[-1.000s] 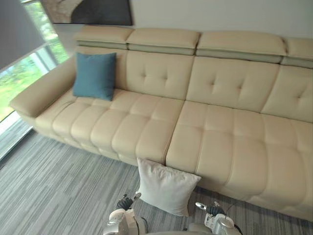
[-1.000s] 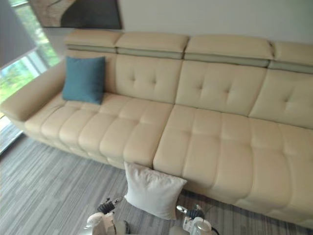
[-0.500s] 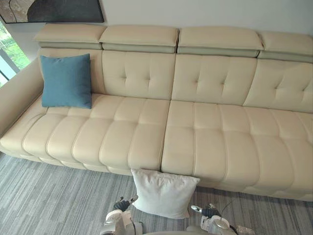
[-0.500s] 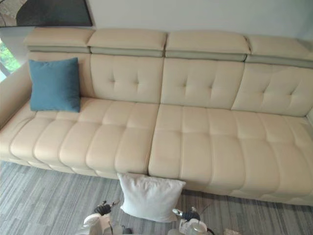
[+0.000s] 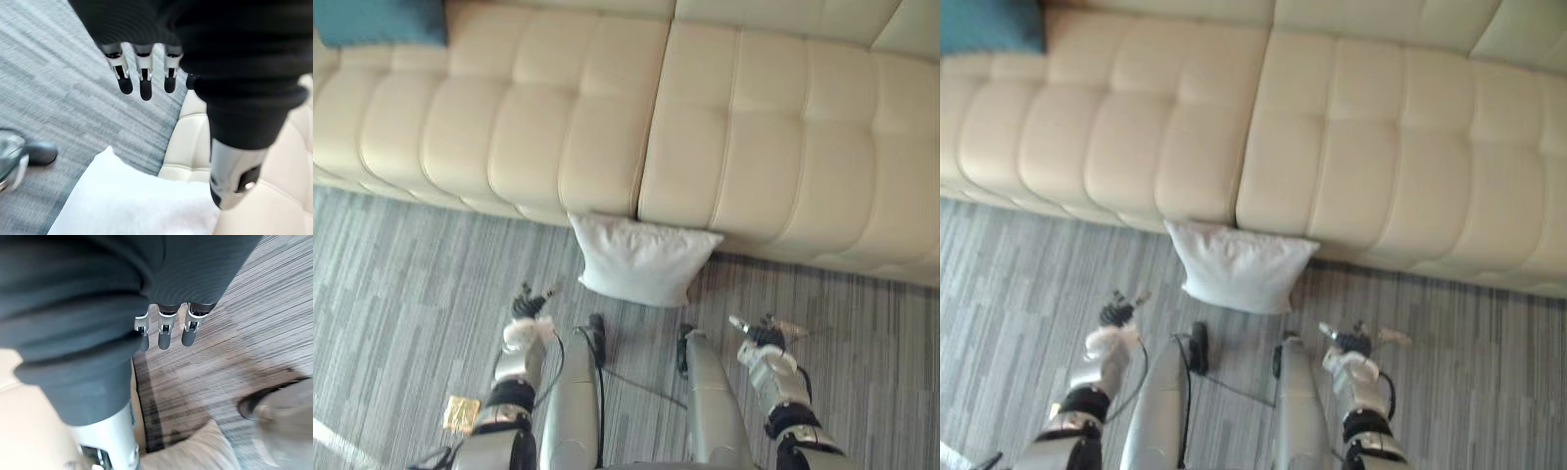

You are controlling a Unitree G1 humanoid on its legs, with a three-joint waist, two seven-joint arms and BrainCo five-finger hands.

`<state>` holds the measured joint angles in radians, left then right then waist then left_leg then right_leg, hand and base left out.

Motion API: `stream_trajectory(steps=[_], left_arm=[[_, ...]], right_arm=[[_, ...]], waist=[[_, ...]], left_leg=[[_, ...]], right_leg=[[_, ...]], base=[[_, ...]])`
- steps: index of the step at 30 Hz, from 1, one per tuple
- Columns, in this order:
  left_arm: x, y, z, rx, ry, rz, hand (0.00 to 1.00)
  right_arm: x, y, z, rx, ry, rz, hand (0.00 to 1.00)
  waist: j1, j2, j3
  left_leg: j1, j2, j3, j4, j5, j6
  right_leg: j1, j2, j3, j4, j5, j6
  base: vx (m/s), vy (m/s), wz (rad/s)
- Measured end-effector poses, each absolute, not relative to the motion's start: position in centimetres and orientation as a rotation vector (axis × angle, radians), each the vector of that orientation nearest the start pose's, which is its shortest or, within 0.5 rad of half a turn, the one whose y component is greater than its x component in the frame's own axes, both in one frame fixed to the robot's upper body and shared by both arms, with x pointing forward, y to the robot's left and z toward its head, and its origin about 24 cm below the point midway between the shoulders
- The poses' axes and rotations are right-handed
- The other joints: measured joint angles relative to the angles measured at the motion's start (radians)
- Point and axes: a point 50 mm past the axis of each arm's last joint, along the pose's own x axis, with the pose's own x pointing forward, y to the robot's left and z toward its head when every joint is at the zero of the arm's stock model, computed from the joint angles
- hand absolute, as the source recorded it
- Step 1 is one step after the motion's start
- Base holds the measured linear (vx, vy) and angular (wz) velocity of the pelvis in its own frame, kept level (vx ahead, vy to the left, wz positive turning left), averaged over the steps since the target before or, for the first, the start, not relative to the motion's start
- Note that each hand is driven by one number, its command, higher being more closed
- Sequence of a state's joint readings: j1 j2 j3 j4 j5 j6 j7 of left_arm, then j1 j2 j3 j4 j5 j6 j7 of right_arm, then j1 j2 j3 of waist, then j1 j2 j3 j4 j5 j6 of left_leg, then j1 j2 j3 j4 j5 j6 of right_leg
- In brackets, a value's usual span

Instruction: Pick up cushions and gather them together orderly.

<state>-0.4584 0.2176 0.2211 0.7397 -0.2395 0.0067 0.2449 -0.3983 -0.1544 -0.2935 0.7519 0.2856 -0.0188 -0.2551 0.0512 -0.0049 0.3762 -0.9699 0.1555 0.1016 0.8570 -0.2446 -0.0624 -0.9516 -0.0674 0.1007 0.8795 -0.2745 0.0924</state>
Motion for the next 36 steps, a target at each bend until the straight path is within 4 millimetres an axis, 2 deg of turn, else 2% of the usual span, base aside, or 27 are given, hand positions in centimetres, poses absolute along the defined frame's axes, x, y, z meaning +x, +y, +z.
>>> stream_trajectory(steps=[1, 2, 3, 5, 6, 8, 9, 11, 12, 14, 17, 18, 19, 20, 27, 31, 34, 36], left_arm=[[32.6, 24.5, 2.6, -0.097, 0.227, 0.465, 0.0], [33.9, 24.9, 5.0, -0.085, 0.154, 0.463, 0.0], [34.0, 24.9, 5.2, -0.085, 0.148, 0.462, 0.0], [35.8, 25.0, 8.7, -0.069, 0.052, 0.448, 0.0], [36.1, 24.9, 9.3, -0.066, 0.035, 0.443, 0.0], [37.5, 24.0, 12.8, -0.07, -0.063, 0.409, 0.0], [37.8, 23.7, 13.5, -0.065, -0.082, 0.399, 0.0], [39.0, 22.4, 17.2, -0.055, -0.175, 0.358, 0.0], [39.1, 22.1, 17.6, -0.052, -0.186, 0.355, 0.0], [39.9, 20.4, 20.7, -0.04, -0.262, 0.313, 0.0], [40.3, 18.8, 22.9, -0.035, -0.317, 0.282, 0.0], [40.4, 18.1, 23.7, -0.036, -0.336, 0.269, 0.0], [40.5, 17.3, 24.1, -0.038, -0.346, 0.259, 0.0], [40.5, 17.1, 24.2, -0.038, -0.348, 0.257, 1.0], [40.2, 16.6, 24.9, -0.044, -0.376, 0.291, 1.0], [39.9, 16.5, 24.9, -0.071, -0.387, 0.296, 1.0], [39.5, 15.9, 23.7, -0.054, -0.381, 0.28, 1.0], [38.8, 15.4, 21.9, -0.058, -0.363, 0.257, 1.0]], right_arm=[[30.9, -24.1, 0.0, 0.229, 0.284, -0.525, 0.0], [32.6, -24.3, 2.5, 0.226, 0.203, -0.511, 0.0], [32.7, -24.3, 2.7, 0.226, 0.195, -0.51, 0.0], [34.9, -24.4, 6.7, 0.248, 0.07, -0.485, 0.0], [35.3, -24.3, 7.4, 0.255, 0.051, -0.481, 0.0], [37.0, -24.0, 11.2, 0.261, -0.053, -0.453, 0.0], [37.3, -23.8, 12.0, 0.261, -0.071, -0.446, 0.0], [38.7, -22.4, 16.3, 0.264, -0.182, -0.397, 0.0], [38.9, -22.1, 16.9, 0.263, -0.2, -0.387, 0.0], [39.8, -20.3, 21.0, 0.258, -0.298, -0.329, 0.0], [40.2, -18.6, 23.7, 0.25, -0.362, -0.281, 0.0], [40.3, -17.7, 24.7, 0.254, -0.382, -0.262, 1.0], [40.3, -17.1, 25.0, 0.241, -0.389, -0.253, 1.0], [40.3, -16.9, 25.2, 0.236, -0.392, -0.251, 1.0], [40.3, -15.4, 25.7, 0.236, -0.4, -0.24, 1.0], [39.5, -14.8, 25.5, 0.234, -0.436, -0.215, 1.0], [38.8, -14.8, 23.5, 0.246, -0.415, -0.212, 1.0], [37.9, -14.8, 21.2, 0.272, -0.39, -0.215, 1.0]], waist=[[0.0, 0.0, 0.008], [0.0, 0.0, 0.037], [0.001, 0.0, 0.04], [0.003, -0.001, 0.074], [0.003, 0.0, 0.086], [0.002, 0.0, 0.122], [0.002, -0.001, 0.126], [0.003, -0.001, 0.156], [0.003, 0.0, 0.158], [-0.001, 0.0, 0.179], [-0.001, -0.002, 0.189], [-0.001, 0.002, 0.194], [-0.001, 0.001, 0.195], [-0.002, 0.001, 0.195], [-0.007, 0.001, 0.195], [-0.013, 0.001, 0.194], [-0.017, -0.001, 0.193], [-0.025, -0.002, 0.19]], left_leg=[[-0.035, 0.005, 0.002, 0.008, 0.003, 0.004], [-0.099, 0.013, 0.002, 0.031, 0.003, 0.004], [-0.104, 0.013, 0.002, 0.033, 0.003, 0.004], [-0.204, 0.026, 0.006, 0.074, 0.003, 0.005], [-0.214, 0.027, 0.007, 0.079, 0.005, 0.006], [-0.29, 0.031, 0.007, 0.122, 0.017, 0.014], [-0.308, 0.033, 0.007, 0.13, 0.017, 0.014], [-0.389, 0.044, 0.005, 0.177, 0.03, 0.024], [-0.401, 0.046, 0.004, 0.186, 0.037, 0.027], [-0.465, 0.049, 0.002, 0.249, 0.041, 0.035], [-0.503, 0.052, 0.0, 0.285, 0.026, 0.038], [-0.515, 0.054, -0.003, 0.295, 0.022, 0.04], [-0.521, 0.053, -0.003, 0.305, 0.017, 0.04], [-0.523, 0.053, -0.003, 0.308, 0.014, 0.041], [-0.528, 0.045, -0.005, 0.307, 0.007, 0.043], [-0.519, 0.044, -0.003, 0.305, 0.01, 0.04], [-0.453, 0.046, -0.002, 0.281, 0.01, 0.039], [-0.352, 0.049, -0.001, 0.233, 0.012, 0.036]], right_leg=[[-0.036, 0.003, 0.003, 0.005, 0.009, 0.003], [-0.1, 0.01, 0.008, 0.021, 0.026, 0.007], [-0.103, 0.01, 0.009, 0.023, 0.027, 0.008], [-0.208, 0.019, 0.018, 0.06, 0.038, 0.016], [-0.219, 0.019, 0.018, 0.065, 0.042, 0.02], [-0.3, 0.02, 0.023, 0.11, 0.052, 0.019], [-0.318, 0.021, 0.024, 0.118, 0.052, 0.019], [-0.4, 0.028, 0.026, 0.169, 0.047, 0.026], [-0.413, 0.029, 0.026, 0.179, 0.044, 0.027], [-0.478, 0.035, 0.037, 0.25, 0.027, 0.03], [-0.516, 0.035, 0.039, 0.287, 0.01, 0.032], [-0.524, 0.035, 0.037, 0.294, 0.008, 0.031], [-0.53, 0.035, 0.039, 0.303, 0.003, 0.032], [-0.531, 0.035, 0.039, 0.306, 0.001, 0.03], [-0.534, 0.03, 0.039, 0.302, 0.0, 0.029], [-0.525, 0.031, 0.039, 0.303, -0.004, 0.035], [-0.458, 0.032, 0.035, 0.278, -0.008, 0.036], [-0.354, 0.032, 0.025, 0.226, -0.004, 0.03]], base=[[-0.18, 0.006, -0.14], [-0.14, 0.003, -0.1], [-0.16, 0.002, -0.08], [-0.13, 0.002, -0.1], [-0.1, 0.008, -0.11], [-0.05, 0.015, -0.05], [-0.02, 0.015, -0.05], [0.0, 0.011, -0.06], [0.01, 0.004, -0.04], [0.01, 0.001, 0.05], [0.0, 0.0, 0.02], [0.0, 0.0, 0.0], [0.0, 0.0, 0.0], [0.0, 0.0, 0.0], [-0.02, 0.015, 0.01], [0.0, 0.008, 0.03], [0.01, 0.0, -0.02], [0.02, -0.013, -0.07]])
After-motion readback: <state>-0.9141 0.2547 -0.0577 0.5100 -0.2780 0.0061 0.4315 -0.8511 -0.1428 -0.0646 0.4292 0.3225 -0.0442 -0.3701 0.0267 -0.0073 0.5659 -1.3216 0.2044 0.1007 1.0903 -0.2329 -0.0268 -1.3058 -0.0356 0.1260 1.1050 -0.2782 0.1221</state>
